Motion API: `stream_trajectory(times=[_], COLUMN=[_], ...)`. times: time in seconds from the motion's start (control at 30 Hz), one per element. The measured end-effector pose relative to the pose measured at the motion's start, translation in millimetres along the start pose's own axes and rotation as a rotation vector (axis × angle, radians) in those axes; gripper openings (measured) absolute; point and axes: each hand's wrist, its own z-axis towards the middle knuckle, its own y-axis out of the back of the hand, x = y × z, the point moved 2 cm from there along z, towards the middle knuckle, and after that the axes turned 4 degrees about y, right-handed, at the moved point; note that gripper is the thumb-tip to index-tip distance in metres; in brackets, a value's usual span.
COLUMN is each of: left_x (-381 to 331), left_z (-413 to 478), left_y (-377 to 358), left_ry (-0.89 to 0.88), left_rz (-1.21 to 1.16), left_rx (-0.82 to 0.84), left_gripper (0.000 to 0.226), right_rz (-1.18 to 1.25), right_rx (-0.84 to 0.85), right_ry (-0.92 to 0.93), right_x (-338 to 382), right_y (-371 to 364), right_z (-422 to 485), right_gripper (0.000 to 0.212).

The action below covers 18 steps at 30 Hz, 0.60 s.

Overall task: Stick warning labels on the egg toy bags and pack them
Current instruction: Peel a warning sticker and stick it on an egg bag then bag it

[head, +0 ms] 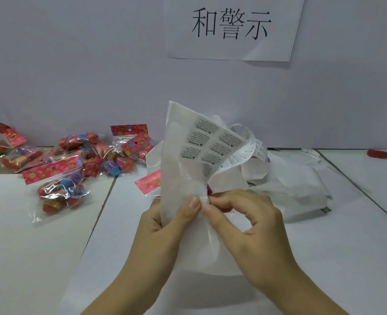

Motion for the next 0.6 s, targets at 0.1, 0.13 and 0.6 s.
stream_trajectory(times=[0.1,0.13,0.6], left_x=[2,3,4], left_z=[1,2,9], left_y=[2,3,10], left_ry=[-0.025,-0.029,0.078], left_rz=[0.009,0.006,0.114], left_rx=[-0.047,-0.048,-0.111], left_gripper=[0.037,0.037,0.039], right_rz=[0.035,0.029,-0.15], right_rx=[0.026,0.029,-0.212], right_ry=[-0.027,-0.031,0.238], right_x=[-1,-1,3], right_y=[3,4,18], right_z=[2,2,9], right_gripper=[0.018,0.014,0.015])
